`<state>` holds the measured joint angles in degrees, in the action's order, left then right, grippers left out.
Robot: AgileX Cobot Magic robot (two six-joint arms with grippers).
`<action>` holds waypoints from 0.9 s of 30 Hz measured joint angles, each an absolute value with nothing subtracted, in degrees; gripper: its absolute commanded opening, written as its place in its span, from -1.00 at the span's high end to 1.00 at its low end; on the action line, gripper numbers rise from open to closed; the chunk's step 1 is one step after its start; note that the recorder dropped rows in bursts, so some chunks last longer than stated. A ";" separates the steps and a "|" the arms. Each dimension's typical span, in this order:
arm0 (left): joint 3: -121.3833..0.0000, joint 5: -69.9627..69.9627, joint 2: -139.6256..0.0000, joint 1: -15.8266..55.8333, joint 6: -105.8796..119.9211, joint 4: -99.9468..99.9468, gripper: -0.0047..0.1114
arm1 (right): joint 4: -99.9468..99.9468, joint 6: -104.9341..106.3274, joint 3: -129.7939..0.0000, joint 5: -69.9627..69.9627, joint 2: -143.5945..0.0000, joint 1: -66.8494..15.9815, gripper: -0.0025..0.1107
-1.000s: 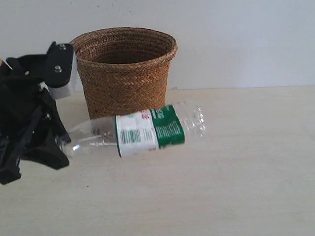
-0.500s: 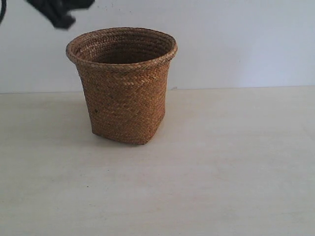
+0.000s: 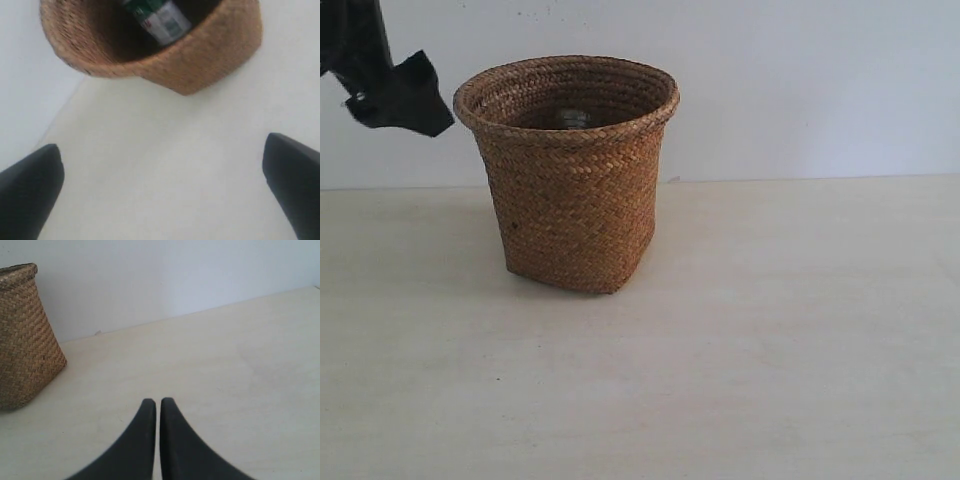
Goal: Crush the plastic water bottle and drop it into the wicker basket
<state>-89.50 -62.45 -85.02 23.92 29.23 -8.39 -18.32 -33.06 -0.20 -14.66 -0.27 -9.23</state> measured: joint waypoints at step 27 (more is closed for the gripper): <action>-46.04 -45.56 -58.79 23.92 24.74 31.73 0.85 | -18.32 -33.06 -0.20 -14.69 -0.27 -9.23 0.96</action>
